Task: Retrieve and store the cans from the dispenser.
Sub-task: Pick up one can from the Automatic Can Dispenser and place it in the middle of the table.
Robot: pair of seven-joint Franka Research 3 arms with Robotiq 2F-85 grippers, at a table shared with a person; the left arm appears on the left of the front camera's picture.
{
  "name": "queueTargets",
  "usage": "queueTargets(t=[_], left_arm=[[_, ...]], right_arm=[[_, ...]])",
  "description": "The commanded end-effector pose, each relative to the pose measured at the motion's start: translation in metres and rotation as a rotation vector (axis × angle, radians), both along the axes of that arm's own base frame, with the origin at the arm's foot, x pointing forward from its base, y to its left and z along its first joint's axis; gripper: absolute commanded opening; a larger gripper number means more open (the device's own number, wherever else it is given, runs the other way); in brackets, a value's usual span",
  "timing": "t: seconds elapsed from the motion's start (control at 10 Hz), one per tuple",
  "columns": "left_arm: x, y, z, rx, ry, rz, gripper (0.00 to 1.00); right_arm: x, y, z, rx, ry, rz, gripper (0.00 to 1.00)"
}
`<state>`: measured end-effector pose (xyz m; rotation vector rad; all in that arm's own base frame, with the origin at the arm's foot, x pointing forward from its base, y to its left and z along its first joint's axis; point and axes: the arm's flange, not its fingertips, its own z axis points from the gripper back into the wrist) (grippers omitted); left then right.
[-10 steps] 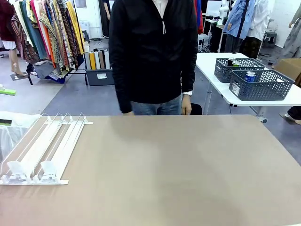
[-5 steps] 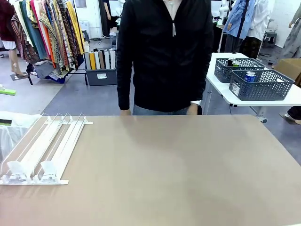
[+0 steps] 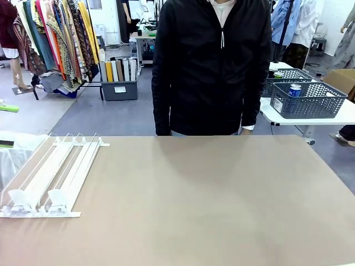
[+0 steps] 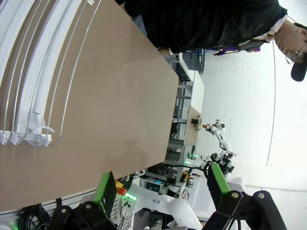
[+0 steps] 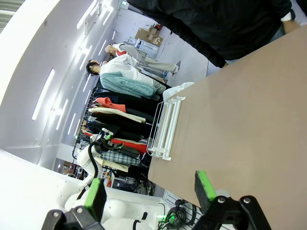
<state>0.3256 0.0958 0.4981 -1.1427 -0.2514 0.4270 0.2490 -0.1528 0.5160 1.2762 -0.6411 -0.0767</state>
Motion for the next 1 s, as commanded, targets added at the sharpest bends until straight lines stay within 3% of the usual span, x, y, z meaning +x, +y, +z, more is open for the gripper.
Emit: queueTargets(t=[0.0,0.9], left_arm=[[-0.0006,0.0019,0.0024,0.004,0.012,-0.005,1.00],[-0.0006,0.0019,0.0024,0.004,0.012,-0.005,1.00]], right_arm=[[0.0032,0.0011,0.0026,0.015,-0.037,-0.002,1.00],[0.0032,0.0011,0.0026,0.015,-0.037,-0.002,1.00]])
